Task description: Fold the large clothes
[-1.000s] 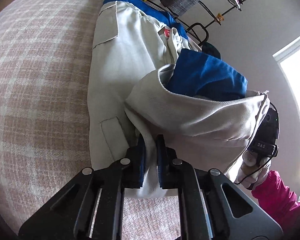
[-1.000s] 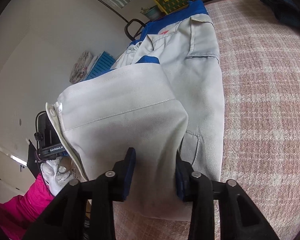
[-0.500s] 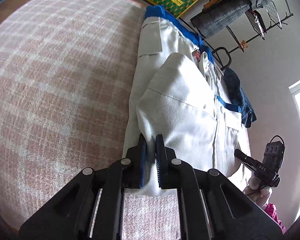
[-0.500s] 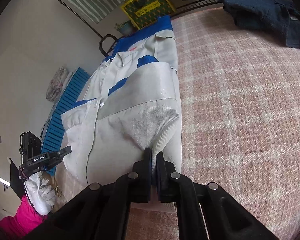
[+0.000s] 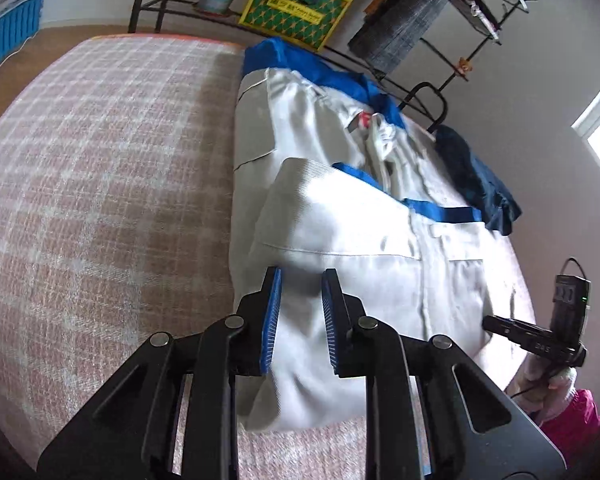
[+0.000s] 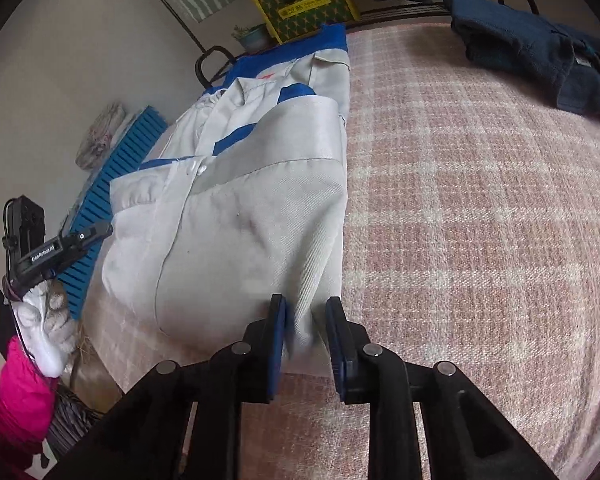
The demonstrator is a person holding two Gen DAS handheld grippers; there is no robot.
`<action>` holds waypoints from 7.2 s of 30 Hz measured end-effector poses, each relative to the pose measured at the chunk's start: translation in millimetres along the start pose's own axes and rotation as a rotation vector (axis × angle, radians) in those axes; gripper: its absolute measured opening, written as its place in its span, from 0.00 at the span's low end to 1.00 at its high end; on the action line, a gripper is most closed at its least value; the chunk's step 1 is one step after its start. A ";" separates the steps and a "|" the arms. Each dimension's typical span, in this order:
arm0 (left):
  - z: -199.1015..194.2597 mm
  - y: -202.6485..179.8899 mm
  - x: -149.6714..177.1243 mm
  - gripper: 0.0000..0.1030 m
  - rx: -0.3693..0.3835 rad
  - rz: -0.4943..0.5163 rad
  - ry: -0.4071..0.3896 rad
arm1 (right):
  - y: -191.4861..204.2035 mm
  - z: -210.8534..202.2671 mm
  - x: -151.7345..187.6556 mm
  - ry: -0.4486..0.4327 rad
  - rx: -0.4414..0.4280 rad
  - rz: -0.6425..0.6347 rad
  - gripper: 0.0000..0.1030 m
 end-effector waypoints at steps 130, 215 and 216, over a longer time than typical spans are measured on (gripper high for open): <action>-60.2 -104.4 -167.8 0.00 0.097 0.202 -0.207 | 97.4 -53.8 -232.5 -0.317 -0.001 -0.257 0.01; -73.7 16.2 -46.5 0.17 -0.053 -0.089 -0.056 | 31.9 -60.6 -37.8 -0.084 -0.015 -0.137 0.31; -74.3 9.2 -54.6 0.17 -0.051 -0.076 -0.075 | 38.5 -67.0 -49.7 -0.125 -0.022 -0.168 0.32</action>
Point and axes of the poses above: each gripper's, at about its wrist camera, not at the fingertips, and z roughly the way its jaws point, y to its left, x to its underside, the point moved 10 cm from there along z, roughly the way its jaws point, and after that the axes turned 7 degrees about -y, right-handed, at the moved point
